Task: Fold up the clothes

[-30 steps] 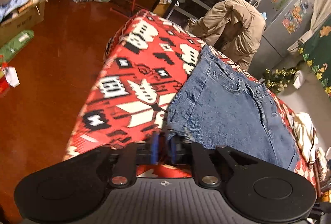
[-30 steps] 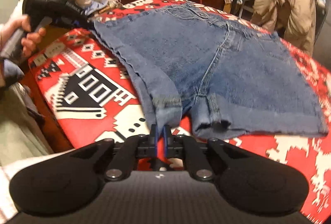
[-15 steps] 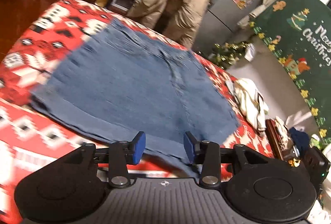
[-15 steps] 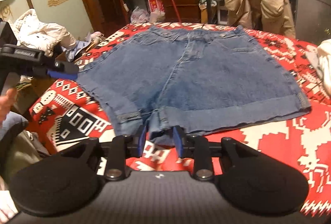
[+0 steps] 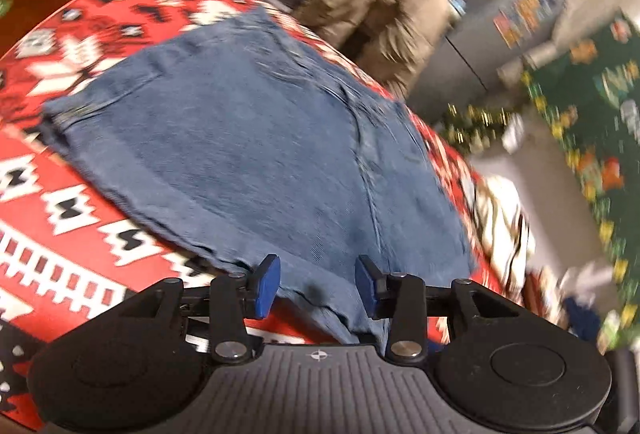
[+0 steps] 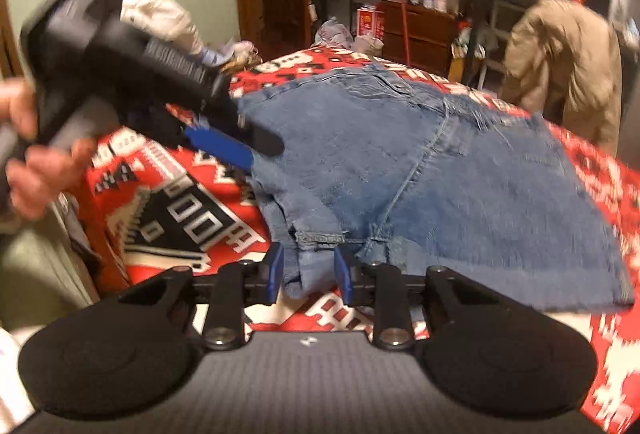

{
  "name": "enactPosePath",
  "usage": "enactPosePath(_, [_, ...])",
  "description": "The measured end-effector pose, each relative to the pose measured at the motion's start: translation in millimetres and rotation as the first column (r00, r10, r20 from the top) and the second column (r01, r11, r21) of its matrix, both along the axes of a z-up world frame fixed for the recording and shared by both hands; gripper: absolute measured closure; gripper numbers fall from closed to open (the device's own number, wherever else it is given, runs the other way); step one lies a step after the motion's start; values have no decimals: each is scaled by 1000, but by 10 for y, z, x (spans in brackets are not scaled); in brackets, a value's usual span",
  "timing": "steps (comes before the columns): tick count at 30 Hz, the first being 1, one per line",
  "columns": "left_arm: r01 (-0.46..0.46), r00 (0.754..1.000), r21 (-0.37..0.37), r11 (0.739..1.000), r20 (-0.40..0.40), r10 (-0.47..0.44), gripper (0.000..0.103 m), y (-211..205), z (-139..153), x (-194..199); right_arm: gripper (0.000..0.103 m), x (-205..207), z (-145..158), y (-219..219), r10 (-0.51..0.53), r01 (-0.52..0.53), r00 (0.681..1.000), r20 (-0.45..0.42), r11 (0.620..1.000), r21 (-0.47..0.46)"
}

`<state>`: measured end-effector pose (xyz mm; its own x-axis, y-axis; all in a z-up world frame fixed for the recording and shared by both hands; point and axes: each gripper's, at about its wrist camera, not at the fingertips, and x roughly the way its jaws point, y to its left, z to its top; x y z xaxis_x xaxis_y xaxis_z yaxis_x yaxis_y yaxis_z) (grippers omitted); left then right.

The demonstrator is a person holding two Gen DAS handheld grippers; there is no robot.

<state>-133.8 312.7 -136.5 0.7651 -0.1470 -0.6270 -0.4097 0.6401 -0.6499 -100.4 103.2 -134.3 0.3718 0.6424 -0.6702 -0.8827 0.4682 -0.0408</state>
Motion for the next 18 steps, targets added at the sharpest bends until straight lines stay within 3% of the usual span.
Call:
enactPosePath(7, [-39,998,-48,998,-46,37,62,149,-111,67,74,-45,-128,239,42,-32,991,125,996,-78])
enactPosePath(8, [-45,998,-66,997,-56,41,62,169,-140,83,78,-26,-150,267,47,-35,990,134,995,-92])
enactPosePath(13, [-49,997,-101,994,-65,42,62,216,-200,61,89,30,-218,323,71,-57,991,110,990,-126])
enactPosePath(17, [-70,996,-118,991,-61,63,60,260,-162,-25,88,31,-217,352,72,-58,991,117,991,-124])
enactPosePath(18, [-82,995,-110,991,-62,76,56,285,-147,-48,87,35,-214,357,73,-58,990,120,991,-122])
